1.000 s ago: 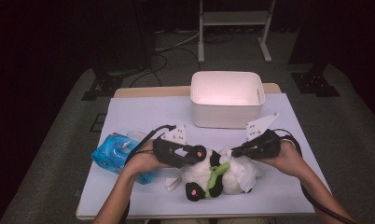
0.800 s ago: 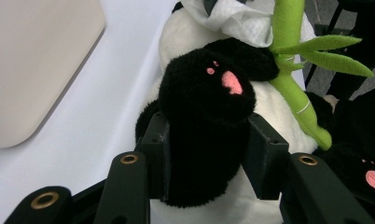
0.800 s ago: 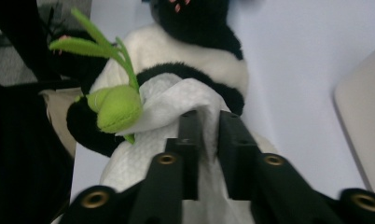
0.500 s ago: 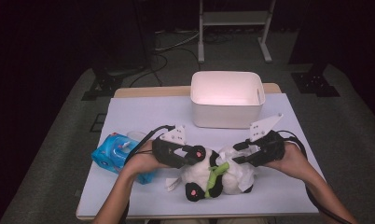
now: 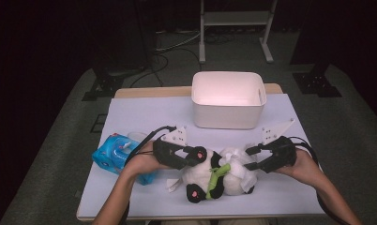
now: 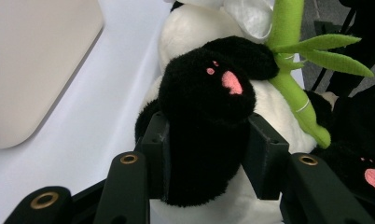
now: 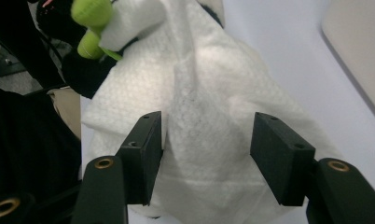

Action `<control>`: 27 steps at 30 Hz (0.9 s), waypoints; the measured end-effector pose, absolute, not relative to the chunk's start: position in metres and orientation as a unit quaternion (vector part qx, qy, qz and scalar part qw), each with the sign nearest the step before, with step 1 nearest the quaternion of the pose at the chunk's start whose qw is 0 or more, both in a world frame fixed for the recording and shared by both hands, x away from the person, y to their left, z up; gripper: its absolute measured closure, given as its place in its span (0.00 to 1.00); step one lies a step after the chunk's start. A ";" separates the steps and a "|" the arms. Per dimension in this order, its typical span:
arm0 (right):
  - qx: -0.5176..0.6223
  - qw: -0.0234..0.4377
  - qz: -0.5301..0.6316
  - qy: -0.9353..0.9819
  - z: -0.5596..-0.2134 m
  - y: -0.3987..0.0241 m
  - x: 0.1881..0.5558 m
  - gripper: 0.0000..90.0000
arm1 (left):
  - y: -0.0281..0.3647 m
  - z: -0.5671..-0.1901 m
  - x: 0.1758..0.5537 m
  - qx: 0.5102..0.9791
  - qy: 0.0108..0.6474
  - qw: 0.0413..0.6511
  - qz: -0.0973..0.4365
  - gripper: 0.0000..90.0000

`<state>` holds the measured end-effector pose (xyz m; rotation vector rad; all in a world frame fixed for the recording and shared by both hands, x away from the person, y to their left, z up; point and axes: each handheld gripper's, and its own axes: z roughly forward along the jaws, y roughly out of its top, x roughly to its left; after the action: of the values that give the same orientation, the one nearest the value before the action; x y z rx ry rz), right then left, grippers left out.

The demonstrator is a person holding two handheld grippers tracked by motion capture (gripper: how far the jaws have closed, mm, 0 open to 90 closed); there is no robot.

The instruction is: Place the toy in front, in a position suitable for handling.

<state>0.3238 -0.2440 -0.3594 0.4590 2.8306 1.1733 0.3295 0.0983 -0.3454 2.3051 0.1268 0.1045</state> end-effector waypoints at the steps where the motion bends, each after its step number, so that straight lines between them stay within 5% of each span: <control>1: 0.147 0.017 0.382 0.912 -0.362 -0.244 0.325 0.50 | 0.098 -0.345 0.329 0.913 0.050 0.403 0.041 0.63; 8: 0.112 0.017 0.402 0.909 -0.355 -0.233 0.321 0.91 | 0.096 -0.344 0.328 0.913 0.046 0.402 0.042 0.63; 14: 0.071 0.023 0.375 0.924 -0.340 -0.199 0.319 0.96 | 0.095 -0.344 0.327 0.914 0.044 0.402 0.045 0.63; 17: 0.055 0.020 0.370 0.927 -0.338 -0.183 0.320 0.97 | 0.095 -0.344 0.326 0.913 0.043 0.402 0.044 0.63; 23: 0.064 0.015 0.372 0.926 -0.339 -0.166 0.327 0.70 | 0.095 -0.345 0.326 0.913 0.043 0.404 0.042 0.63; 27: 0.076 0.018 0.379 0.922 -0.340 -0.164 0.330 0.62 | 0.095 -0.345 0.326 0.912 0.041 0.406 0.040 0.63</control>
<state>0.3300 -0.1640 -0.3395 0.2369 2.8644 1.1780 0.3257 0.0952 -0.3450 2.3017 0.1035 0.1020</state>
